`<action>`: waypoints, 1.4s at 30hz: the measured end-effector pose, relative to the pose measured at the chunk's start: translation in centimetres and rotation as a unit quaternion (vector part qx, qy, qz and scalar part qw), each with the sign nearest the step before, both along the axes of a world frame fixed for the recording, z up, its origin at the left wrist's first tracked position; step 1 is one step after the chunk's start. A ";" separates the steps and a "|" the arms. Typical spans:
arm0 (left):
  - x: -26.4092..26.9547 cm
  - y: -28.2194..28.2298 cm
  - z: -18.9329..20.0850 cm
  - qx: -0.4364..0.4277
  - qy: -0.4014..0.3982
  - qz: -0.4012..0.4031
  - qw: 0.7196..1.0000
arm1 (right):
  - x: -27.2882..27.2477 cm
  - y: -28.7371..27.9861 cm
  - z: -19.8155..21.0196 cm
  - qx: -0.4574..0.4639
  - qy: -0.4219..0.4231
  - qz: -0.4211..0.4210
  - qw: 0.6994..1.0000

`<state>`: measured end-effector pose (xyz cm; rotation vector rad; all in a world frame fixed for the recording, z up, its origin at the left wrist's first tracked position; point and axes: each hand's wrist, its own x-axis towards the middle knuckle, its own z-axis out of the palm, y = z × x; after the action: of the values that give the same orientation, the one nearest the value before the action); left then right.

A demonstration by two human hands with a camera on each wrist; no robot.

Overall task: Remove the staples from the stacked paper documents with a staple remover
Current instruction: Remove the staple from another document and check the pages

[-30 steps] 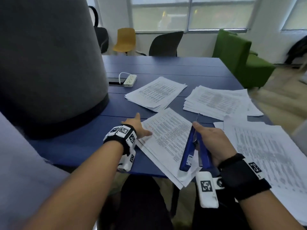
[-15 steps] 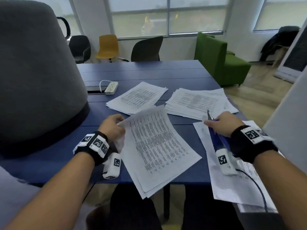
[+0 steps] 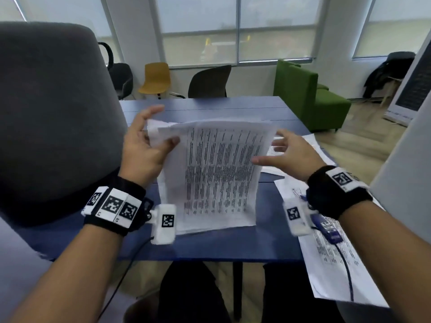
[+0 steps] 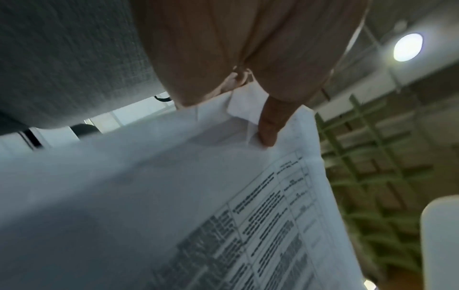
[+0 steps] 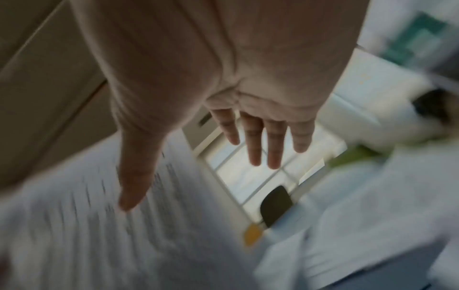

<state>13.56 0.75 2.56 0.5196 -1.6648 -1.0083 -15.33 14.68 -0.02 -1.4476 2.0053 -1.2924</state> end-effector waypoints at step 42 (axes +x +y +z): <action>-3.8 2.2 -4.1 0.169 -0.011 -0.001 0.985 | 3.4 3.4 -5.0 -0.007 -0.177 0.057 0.982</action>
<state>9.73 2.91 -1.59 0.7550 -1.5191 -1.3004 -11.90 18.06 -4.98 -1.2161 1.6606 -1.4037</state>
